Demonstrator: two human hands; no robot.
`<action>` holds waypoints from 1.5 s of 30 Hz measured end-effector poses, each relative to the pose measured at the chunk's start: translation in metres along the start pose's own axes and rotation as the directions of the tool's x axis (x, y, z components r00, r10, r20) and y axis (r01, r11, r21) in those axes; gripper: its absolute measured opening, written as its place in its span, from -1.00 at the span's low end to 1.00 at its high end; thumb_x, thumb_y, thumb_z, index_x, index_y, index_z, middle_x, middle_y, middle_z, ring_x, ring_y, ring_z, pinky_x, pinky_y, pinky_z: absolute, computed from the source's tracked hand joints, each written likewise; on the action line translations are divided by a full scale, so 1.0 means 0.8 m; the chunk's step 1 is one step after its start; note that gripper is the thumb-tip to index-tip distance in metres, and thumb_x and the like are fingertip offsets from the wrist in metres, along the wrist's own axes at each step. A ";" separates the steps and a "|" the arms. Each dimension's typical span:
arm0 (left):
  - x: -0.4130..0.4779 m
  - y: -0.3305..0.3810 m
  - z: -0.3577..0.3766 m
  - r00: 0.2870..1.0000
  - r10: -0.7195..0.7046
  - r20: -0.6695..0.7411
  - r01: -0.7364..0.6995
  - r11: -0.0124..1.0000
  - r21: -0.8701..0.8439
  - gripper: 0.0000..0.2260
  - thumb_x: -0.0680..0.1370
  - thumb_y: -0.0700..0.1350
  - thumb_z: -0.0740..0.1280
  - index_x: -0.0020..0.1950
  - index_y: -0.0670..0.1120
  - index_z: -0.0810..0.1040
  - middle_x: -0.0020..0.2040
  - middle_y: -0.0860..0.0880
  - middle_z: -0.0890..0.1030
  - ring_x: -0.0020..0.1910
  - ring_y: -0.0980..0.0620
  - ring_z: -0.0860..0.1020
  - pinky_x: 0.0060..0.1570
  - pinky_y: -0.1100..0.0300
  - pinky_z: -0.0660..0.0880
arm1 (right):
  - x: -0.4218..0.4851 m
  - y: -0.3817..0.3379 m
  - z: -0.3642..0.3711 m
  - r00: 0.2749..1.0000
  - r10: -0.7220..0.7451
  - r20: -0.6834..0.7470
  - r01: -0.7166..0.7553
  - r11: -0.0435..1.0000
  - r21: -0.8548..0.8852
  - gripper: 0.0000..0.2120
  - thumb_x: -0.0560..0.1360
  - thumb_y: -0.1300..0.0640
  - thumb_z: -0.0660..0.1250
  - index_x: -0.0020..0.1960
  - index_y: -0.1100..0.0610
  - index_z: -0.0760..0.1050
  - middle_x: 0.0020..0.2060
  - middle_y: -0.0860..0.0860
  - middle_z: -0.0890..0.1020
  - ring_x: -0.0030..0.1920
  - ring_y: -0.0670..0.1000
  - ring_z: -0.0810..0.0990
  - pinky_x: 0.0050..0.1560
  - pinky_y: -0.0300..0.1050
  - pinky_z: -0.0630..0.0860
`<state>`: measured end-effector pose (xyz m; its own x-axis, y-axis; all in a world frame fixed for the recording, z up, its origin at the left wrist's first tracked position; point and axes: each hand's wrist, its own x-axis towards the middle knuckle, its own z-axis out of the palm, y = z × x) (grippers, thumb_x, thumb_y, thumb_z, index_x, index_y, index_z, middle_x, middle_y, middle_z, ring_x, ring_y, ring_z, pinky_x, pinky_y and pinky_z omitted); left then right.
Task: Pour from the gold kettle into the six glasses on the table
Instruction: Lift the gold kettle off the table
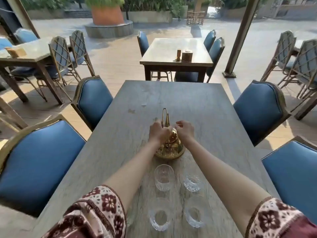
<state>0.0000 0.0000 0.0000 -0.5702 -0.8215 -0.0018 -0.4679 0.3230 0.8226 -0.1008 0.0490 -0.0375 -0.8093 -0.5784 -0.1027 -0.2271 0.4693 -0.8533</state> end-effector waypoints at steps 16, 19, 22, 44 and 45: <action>0.071 0.010 0.031 0.964 -0.266 0.017 0.248 0.870 -0.427 -0.67 0.59 -0.05 0.23 -0.35 -0.12 0.36 -0.45 -0.05 0.37 -0.56 0.02 0.31 -0.71 0.36 0.22 | 0.018 0.074 0.007 0.875 0.271 0.400 -0.191 0.954 -0.229 0.06 0.40 0.33 0.38 0.65 -0.05 -0.22 0.52 0.27 0.20 0.52 0.30 0.25 0.47 0.23 0.37; 0.073 0.008 0.028 0.979 -0.199 0.039 0.200 0.917 -0.346 -0.70 0.49 -0.19 0.38 -0.38 -0.11 0.35 -0.44 -0.03 0.38 -0.54 0.04 0.34 -0.62 0.28 0.30 | 0.022 0.076 0.014 0.868 0.305 0.393 -0.231 0.946 -0.227 0.09 0.41 0.31 0.39 0.64 -0.07 -0.28 0.58 0.28 0.08 0.58 0.32 0.13 0.50 0.26 0.31; 0.071 0.003 0.023 0.984 -0.165 0.062 0.175 0.946 -0.273 -0.76 0.42 -0.33 0.36 -0.37 -0.13 0.38 -0.43 -0.04 0.41 -0.51 0.04 0.38 -0.53 0.22 0.37 | 0.019 0.073 0.017 0.867 0.316 0.385 -0.264 0.947 -0.183 0.12 0.38 0.35 0.38 0.64 -0.06 -0.29 0.60 0.30 0.02 0.61 0.32 0.02 0.51 0.28 0.29; -0.050 0.093 -0.214 0.975 0.089 -0.204 -0.115 0.986 -0.119 -0.88 0.37 -0.28 0.45 -0.11 -0.23 0.67 -0.46 -0.06 0.50 -0.65 0.12 0.34 -0.66 0.33 0.26 | -0.164 -0.072 0.010 0.886 -0.223 0.406 -0.038 0.839 0.544 -0.11 0.27 0.24 0.55 0.50 0.00 0.23 0.25 0.19 0.58 0.17 0.11 0.61 -0.13 -0.19 0.53; -0.065 0.086 -0.219 0.965 0.117 -0.234 -0.134 0.989 -0.059 -0.87 0.38 -0.26 0.46 -0.10 -0.22 0.68 -0.43 -0.05 0.54 -0.63 0.14 0.38 -0.64 0.33 0.29 | -0.183 -0.069 0.017 0.887 -0.237 0.397 -0.030 0.827 0.562 -0.14 0.30 0.26 0.56 0.50 0.01 0.25 0.25 0.18 0.58 0.17 0.10 0.61 -0.16 -0.25 0.52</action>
<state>0.1161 -0.0172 0.1568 -0.4473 -0.8651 0.2270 -0.3472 0.4019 0.8473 0.0373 0.0984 0.0181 -0.4485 -0.8891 -0.0916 0.1410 0.0308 -0.9895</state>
